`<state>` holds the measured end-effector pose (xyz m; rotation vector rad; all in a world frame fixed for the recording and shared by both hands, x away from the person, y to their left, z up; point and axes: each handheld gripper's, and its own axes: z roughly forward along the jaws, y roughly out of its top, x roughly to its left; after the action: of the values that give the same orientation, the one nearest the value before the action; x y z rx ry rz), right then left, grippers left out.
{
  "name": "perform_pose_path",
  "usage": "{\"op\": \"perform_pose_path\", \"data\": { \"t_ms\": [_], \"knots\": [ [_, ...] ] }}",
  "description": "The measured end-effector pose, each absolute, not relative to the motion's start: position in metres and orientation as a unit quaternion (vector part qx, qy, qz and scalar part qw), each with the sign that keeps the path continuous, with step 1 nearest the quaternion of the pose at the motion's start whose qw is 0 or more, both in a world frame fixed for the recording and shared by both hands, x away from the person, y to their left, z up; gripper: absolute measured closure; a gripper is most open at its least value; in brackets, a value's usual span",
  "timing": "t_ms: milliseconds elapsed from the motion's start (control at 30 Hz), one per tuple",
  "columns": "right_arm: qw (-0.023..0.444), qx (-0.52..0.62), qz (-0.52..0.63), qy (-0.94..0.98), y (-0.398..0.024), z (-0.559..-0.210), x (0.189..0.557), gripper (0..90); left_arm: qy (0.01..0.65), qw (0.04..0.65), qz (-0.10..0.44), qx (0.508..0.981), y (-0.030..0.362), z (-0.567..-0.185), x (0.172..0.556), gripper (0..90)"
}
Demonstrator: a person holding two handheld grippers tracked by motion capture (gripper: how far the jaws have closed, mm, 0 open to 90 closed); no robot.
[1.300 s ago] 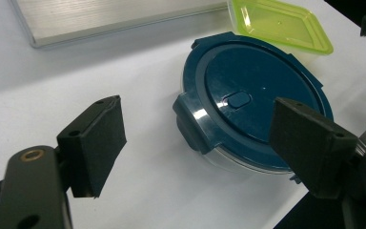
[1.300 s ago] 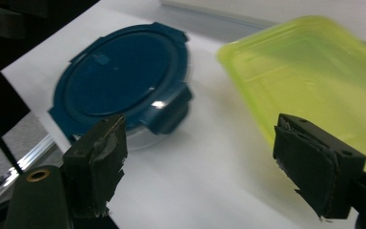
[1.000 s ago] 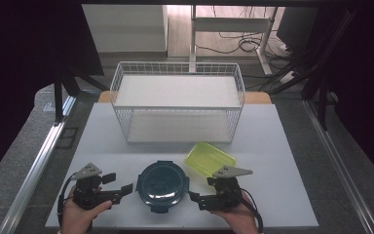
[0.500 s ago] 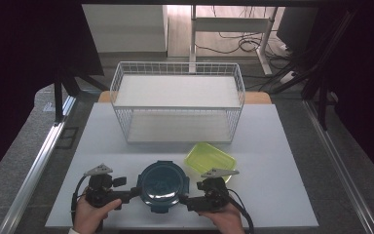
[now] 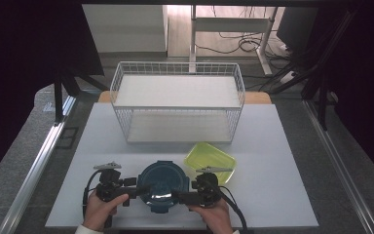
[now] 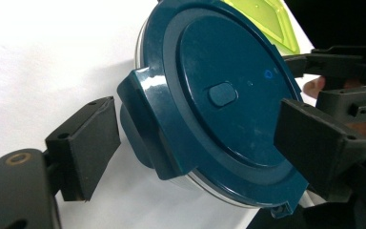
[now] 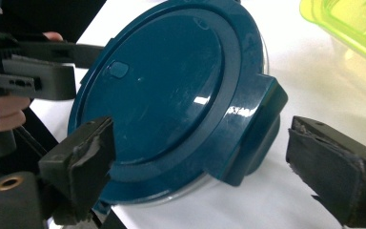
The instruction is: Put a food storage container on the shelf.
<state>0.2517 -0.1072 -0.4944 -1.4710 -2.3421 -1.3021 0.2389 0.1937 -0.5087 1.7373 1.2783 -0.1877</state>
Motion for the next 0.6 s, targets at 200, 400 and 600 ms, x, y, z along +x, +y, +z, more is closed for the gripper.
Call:
{"op": "perform_pose_path", "data": {
  "t_ms": [200, 400, 600],
  "knots": [
    [0.065, -0.495, -0.429, -0.753, -0.104, -0.500, 0.257, 6.7, 0.524, 0.466, -0.102, 0.706, 0.190, -0.516, 0.245, 11.4],
    [0.084, -0.510, -0.433, -0.739, -0.101, -0.506, 0.261, 6.3, 0.527, 0.468, -0.131, 0.697, 0.187, -0.522, 0.249, 10.6],
    [0.112, -0.514, -0.435, -0.731, -0.099, -0.512, 0.263, 6.7, 0.538, 0.464, -0.148, 0.688, 0.187, -0.527, 0.250, 10.5]
  ]
}}
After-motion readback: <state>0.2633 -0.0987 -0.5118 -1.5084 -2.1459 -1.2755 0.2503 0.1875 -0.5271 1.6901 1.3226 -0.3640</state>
